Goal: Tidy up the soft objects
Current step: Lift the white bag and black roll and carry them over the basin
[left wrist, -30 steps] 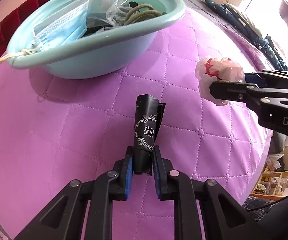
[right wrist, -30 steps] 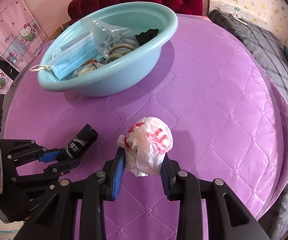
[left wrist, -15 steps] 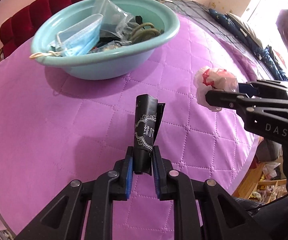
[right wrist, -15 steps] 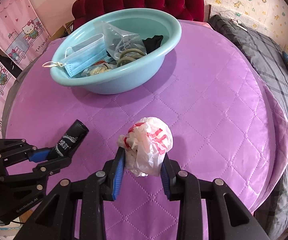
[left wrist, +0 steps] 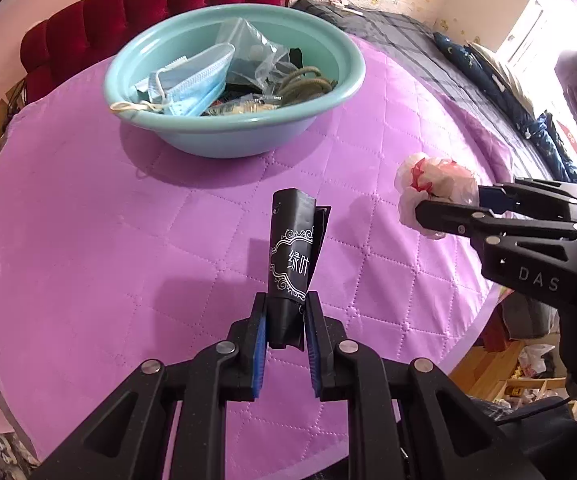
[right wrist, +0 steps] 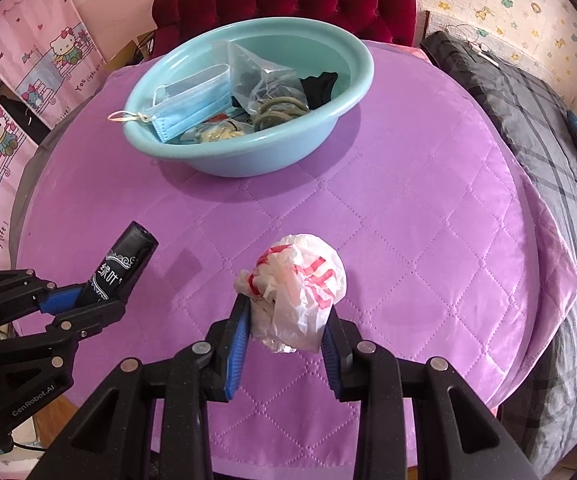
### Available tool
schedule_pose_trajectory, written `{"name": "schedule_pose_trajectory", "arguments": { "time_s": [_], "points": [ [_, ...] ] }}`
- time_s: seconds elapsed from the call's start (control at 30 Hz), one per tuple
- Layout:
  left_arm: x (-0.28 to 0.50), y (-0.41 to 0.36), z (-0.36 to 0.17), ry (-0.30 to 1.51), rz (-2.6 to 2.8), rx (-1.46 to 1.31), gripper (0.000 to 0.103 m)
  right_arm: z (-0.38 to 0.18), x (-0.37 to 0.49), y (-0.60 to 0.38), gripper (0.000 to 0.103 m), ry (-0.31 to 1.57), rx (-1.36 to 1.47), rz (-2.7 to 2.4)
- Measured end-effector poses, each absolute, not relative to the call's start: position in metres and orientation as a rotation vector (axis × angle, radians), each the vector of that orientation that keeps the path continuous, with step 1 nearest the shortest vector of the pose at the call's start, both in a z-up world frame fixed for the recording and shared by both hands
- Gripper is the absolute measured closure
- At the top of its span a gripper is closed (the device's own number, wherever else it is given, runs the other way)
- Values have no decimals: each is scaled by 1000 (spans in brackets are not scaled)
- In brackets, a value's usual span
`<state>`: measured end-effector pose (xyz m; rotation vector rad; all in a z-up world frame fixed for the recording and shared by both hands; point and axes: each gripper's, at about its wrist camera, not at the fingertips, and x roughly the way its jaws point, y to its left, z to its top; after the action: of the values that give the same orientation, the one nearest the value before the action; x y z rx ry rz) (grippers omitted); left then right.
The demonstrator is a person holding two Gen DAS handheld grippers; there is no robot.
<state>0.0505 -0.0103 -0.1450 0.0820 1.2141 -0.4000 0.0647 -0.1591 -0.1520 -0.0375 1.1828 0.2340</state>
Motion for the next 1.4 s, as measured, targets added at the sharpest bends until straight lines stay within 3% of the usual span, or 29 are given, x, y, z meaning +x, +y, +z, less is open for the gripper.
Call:
{"name": "schedule_pose_trajectory", "arguments": {
  "time_s": [0.93,1.4],
  "points": [
    [81,-14,-71,1133,-397,128,84,-77,106,-134,68,1176,-124,296],
    [131,-10,-66,1141,-387,150,83,-60,166,-129,67,1169,-153,325]
  ]
}}
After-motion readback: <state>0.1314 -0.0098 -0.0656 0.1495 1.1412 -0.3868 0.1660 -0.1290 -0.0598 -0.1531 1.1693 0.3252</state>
